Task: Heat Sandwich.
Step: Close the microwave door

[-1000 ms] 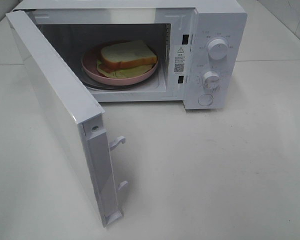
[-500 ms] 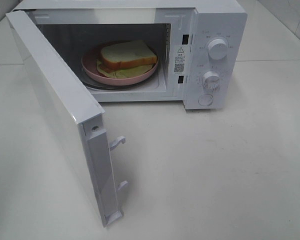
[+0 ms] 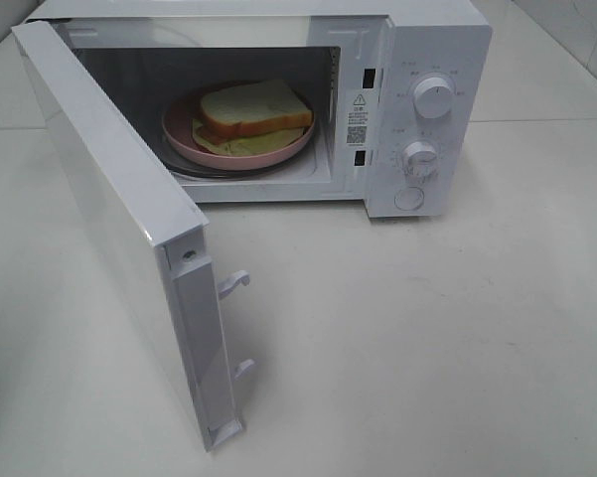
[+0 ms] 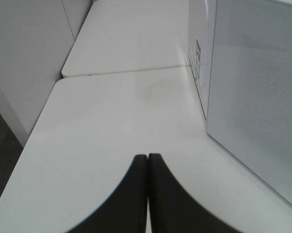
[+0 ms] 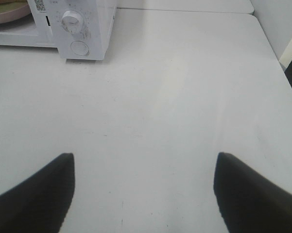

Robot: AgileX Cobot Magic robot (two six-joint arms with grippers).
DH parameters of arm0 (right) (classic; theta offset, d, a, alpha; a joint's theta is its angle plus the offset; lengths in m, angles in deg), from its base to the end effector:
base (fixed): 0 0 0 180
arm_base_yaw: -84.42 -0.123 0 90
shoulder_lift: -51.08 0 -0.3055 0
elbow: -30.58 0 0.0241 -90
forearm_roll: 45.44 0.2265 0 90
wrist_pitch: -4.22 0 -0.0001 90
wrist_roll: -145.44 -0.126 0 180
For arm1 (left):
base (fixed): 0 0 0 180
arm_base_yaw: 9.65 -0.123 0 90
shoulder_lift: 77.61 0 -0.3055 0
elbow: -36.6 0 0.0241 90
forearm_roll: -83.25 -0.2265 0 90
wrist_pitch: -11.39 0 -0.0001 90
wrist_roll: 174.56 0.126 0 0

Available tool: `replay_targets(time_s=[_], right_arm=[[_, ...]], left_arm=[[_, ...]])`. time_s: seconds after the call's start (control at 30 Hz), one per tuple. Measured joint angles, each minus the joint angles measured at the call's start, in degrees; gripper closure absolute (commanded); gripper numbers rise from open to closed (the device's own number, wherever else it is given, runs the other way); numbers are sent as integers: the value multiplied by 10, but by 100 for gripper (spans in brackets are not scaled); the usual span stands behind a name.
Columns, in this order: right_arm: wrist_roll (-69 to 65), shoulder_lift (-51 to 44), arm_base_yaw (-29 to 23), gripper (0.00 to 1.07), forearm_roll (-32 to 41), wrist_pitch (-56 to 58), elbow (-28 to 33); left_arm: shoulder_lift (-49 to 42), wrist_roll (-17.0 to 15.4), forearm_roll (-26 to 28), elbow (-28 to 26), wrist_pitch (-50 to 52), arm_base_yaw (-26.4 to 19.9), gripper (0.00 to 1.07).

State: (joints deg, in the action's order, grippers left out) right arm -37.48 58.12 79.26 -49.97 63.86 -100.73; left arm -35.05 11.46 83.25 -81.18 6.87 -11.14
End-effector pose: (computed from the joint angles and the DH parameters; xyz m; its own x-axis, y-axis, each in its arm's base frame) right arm -0.0151 -0.0100 0.2541 -0.4258 -0.0275 -0.9044 -0.0237 0.9995 -0.0192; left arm 0.1190 0.0031 0.2534 -0.3313 0.0963 -0.9386 0.0088 0.9951 0.0990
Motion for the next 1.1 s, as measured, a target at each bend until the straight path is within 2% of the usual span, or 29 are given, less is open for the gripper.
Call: replay_targets(time_s=[0.1,0.3,0.5,0.53,0.83,0.97,1.03,1.1], right_arm=[[0,0,0,31,0,0,0],[0,0,0,31,0,0,0],[0,0,0,31,0,0,0],[0,0,0,31,0,0,0],[0,0,0,31,0,0,0],[0,0,0,31,0,0,0],[0,0,0,31,0,0,0],[0,0,0,31,0,0,0]], left_arm=[[51,0,0,36,128,0,106],[126,-7,0,50,252,0,106],[229,-45,-10,51,341,0,106],[257,-60,-23,48,361,0,106],[364,-119,-105,16,439,6,106],[396,-117,-116,5,457,34,106],[430,-103,-109,-2,476,62,106],[440,-99,-105,-3,484,71,106]])
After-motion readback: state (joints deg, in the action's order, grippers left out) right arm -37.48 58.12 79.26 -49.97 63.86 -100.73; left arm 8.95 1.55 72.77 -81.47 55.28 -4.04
